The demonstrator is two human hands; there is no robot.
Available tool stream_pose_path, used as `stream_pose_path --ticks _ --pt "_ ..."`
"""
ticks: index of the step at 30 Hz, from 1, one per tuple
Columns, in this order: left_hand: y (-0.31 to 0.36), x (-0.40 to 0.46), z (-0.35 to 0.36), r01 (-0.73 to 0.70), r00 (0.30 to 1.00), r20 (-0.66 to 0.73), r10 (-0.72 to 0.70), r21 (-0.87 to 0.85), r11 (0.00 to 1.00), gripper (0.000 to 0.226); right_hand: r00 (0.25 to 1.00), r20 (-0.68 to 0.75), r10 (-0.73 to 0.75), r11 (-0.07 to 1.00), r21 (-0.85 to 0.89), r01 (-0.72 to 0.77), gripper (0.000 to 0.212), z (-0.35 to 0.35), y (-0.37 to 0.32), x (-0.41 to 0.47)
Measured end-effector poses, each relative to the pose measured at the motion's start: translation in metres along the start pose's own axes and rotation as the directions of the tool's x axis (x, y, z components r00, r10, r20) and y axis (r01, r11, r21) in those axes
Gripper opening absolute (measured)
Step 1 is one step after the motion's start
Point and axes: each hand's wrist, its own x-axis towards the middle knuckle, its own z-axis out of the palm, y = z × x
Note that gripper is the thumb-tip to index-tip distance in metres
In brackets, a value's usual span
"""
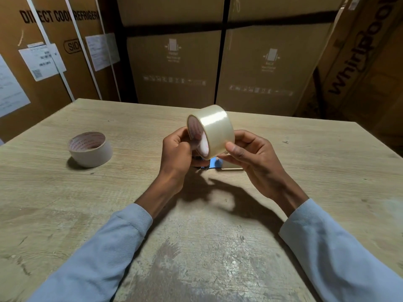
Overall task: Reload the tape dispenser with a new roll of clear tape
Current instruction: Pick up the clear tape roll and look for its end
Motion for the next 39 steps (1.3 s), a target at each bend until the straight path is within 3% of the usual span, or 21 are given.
stream_pose_path --ticks 8,12,18,20,22,25,27,30,33,35,37,39 --pt "-0.004 0.001 -0.002 0.052 0.997 0.048 -0.053 0.005 0.999 0.029 0.999 -0.041 0.003 1.000 0.019 -0.002 0.018 0.000 -0.001 0.000" --pt "-0.005 0.000 -0.003 0.010 0.996 0.091 -0.014 0.046 0.999 0.036 0.997 -0.073 0.025 1.000 0.011 -0.024 0.010 0.001 -0.002 0.000" --pt "-0.007 0.001 -0.002 -0.154 0.988 0.040 0.150 0.140 0.978 0.037 0.986 -0.156 0.053 0.999 0.011 -0.051 0.057 0.005 -0.006 0.000" --pt "-0.009 0.003 -0.006 -0.303 0.949 0.003 0.316 0.295 0.906 0.037 0.982 -0.181 0.057 0.998 0.001 -0.058 0.054 0.005 -0.007 0.000" --pt "-0.010 0.004 -0.009 -0.446 0.866 0.007 0.500 0.462 0.767 0.043 0.982 -0.180 0.052 0.998 -0.014 -0.055 0.047 0.005 -0.006 0.000" --pt "-0.013 0.003 -0.007 -0.597 0.743 0.085 0.664 0.532 0.600 0.048 0.993 -0.119 0.008 1.000 0.001 -0.008 0.029 0.002 -0.005 -0.001" --pt "-0.011 0.005 -0.007 -0.620 0.750 0.084 0.656 0.437 0.652 0.047 0.998 -0.056 -0.032 0.999 0.040 0.034 0.032 -0.002 -0.006 -0.001" --pt "-0.008 0.009 -0.008 -0.494 0.870 0.085 0.486 0.147 0.857 0.044 0.998 0.040 -0.051 0.995 0.089 0.047 0.035 -0.009 -0.009 -0.001" --pt "-0.009 0.012 -0.011 -0.450 0.892 0.102 0.440 0.118 0.885 0.042 0.993 0.107 -0.040 0.998 0.058 0.034 0.028 -0.010 -0.012 -0.003" --pt "-0.010 0.012 -0.015 -0.537 0.839 0.078 0.539 0.285 0.794 0.043 0.995 0.101 -0.018 0.999 0.038 0.014 0.017 -0.008 -0.014 -0.004" --pt "-0.009 0.008 -0.016 -0.664 0.726 0.164 0.667 0.419 0.620 0.041 0.997 0.072 -0.002 1.000 0.015 0.001 0.011 -0.003 -0.015 -0.005" --pt "-0.007 0.002 -0.014 -0.730 0.662 0.272 0.698 0.443 0.520 0.043 1.000 0.023 -0.001 0.999 -0.044 0.002 0.013 0.003 -0.015 -0.004"
